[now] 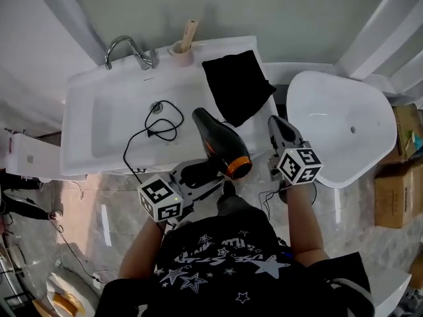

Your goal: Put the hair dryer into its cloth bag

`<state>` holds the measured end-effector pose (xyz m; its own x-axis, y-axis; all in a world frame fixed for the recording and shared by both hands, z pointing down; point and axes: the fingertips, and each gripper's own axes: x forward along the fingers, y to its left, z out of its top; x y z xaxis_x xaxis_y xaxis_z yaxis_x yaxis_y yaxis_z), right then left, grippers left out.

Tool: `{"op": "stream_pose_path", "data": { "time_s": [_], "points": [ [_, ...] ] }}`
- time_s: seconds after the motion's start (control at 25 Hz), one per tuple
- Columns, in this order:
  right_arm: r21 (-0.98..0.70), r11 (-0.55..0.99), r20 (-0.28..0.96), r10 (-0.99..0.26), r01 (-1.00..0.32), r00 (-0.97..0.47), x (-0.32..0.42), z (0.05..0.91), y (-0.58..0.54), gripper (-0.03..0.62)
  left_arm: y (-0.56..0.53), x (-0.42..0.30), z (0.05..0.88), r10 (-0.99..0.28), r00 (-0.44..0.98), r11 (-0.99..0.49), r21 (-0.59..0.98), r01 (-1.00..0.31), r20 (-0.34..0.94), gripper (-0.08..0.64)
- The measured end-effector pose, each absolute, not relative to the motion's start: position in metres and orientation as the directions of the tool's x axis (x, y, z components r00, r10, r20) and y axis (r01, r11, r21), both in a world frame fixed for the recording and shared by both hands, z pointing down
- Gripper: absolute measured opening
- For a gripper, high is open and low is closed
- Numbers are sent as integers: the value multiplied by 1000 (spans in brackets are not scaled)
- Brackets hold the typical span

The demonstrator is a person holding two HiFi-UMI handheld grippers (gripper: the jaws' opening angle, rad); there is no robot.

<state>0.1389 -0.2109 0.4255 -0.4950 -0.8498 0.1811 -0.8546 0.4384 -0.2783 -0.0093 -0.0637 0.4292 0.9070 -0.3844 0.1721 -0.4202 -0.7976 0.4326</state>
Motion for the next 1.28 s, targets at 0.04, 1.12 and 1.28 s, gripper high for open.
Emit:
{"op": "stream_pose_path", "data": {
  "time_s": [0.04,1.12,1.28],
  "points": [
    [-261,440,196,-847,-859,-494,144,429,-220,6,-68,-3,430,-368,914,-805,433,-406,172,216],
    [478,756,614,-651,-447,-446,176,539,-356,158,-92,109,476,129,958,-849,528,-26,255,216],
    [496,751,603,-659,-436,-450,170,541,-364,119,-102,113,482,131,955,-846,532,-32,265,216]
  ]
}}
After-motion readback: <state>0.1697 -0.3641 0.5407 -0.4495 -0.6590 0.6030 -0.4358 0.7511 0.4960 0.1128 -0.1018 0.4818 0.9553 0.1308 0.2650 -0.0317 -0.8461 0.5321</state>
